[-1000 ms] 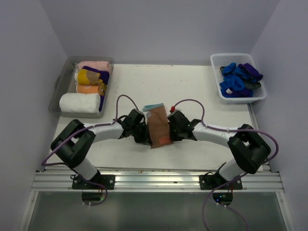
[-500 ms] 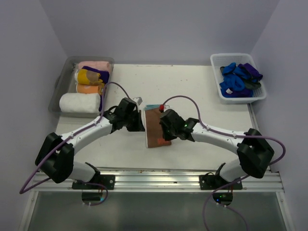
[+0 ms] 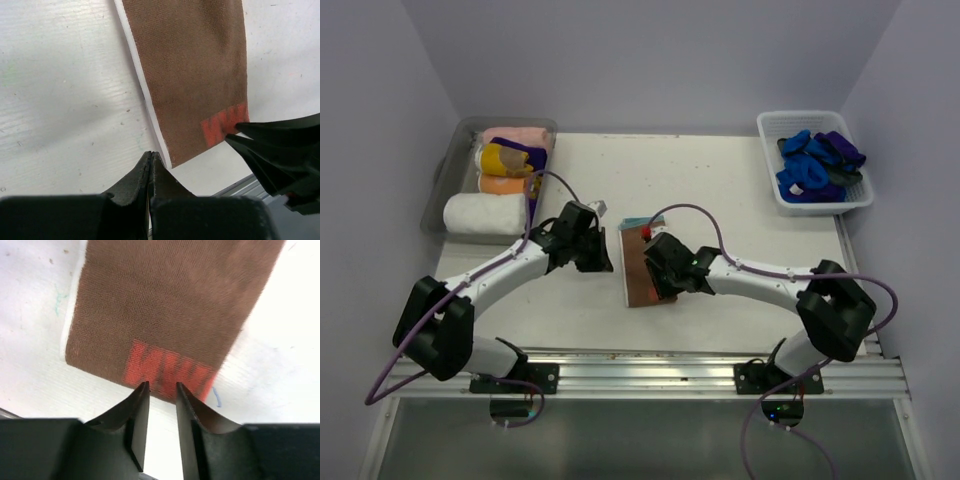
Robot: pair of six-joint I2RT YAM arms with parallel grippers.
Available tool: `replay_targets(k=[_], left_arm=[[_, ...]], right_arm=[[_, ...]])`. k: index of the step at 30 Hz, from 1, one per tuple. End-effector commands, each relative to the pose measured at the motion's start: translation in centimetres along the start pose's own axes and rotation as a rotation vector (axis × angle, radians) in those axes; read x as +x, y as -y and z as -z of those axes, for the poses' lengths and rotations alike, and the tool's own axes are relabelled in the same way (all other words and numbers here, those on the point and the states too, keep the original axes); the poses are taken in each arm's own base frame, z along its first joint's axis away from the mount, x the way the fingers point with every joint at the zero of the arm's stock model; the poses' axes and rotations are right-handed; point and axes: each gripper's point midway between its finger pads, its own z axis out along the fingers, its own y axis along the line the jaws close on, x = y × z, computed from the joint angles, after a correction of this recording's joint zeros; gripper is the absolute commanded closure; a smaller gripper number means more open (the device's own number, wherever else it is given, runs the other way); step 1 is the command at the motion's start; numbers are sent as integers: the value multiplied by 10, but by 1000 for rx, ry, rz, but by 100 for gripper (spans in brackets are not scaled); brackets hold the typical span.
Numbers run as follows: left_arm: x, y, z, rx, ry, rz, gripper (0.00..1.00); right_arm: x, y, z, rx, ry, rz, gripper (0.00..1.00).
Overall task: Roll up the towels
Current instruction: Fold the towel
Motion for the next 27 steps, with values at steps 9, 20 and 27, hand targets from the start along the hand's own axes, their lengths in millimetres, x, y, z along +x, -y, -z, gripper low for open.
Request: replay_targets(k=[9,20,27], left_arm=[[-16,4,11,21,53,-30,100],[-12,5,6,44,41,-18,100],[-10,0,7,42,41,-6,100]], right_arm=[[-9,7,31,33,48,181,48],[2,-16,16,77,24,436,50],[0,-5,-10,185,60,496,51]])
